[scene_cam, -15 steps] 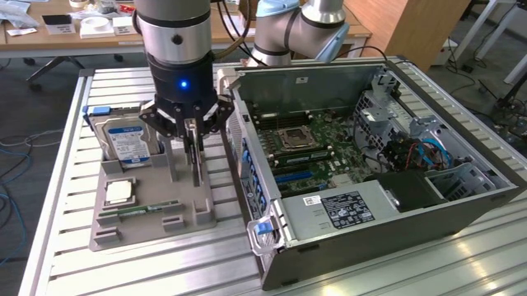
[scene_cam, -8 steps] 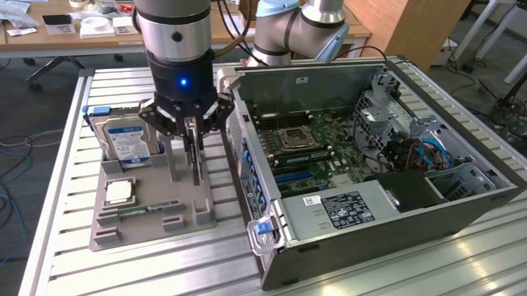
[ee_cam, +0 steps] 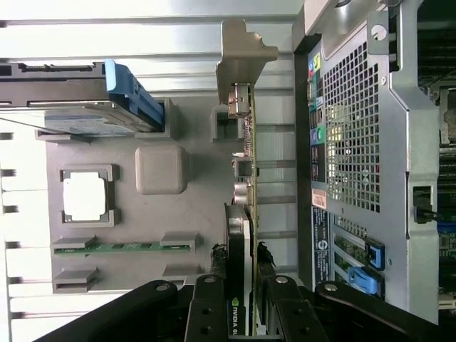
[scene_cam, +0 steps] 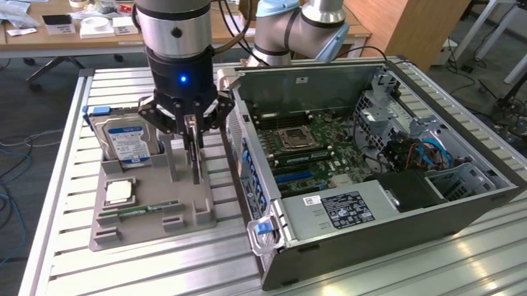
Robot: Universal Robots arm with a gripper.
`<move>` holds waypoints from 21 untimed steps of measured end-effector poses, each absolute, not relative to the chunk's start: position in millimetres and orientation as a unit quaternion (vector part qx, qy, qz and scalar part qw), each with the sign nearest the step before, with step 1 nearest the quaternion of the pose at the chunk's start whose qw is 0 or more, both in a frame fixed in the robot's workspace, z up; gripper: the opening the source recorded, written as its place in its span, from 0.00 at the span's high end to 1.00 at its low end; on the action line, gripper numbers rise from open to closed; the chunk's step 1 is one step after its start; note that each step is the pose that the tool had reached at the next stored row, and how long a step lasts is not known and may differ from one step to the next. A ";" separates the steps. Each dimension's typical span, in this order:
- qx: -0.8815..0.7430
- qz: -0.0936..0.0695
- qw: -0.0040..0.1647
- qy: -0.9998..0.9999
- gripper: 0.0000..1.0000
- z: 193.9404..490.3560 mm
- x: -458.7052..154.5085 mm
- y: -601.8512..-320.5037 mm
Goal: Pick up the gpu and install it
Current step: 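Pick up the gpu and move the gpu toward the slot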
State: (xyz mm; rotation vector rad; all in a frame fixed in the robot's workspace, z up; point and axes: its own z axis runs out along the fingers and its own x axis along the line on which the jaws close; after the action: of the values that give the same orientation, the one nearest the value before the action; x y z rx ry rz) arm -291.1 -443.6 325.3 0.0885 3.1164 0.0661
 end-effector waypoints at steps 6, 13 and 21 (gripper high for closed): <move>0.028 0.021 0.012 0.999 0.73 334.0 -291.0 -443.6; 0.028 0.022 0.012 0.999 0.73 350.9 -290.9 -443.6; 0.028 0.026 0.012 0.999 0.73 368.5 -290.6 -443.6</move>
State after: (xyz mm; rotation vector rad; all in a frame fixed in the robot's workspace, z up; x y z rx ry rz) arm -290.6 -443.6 368.5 0.0886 3.1162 0.0799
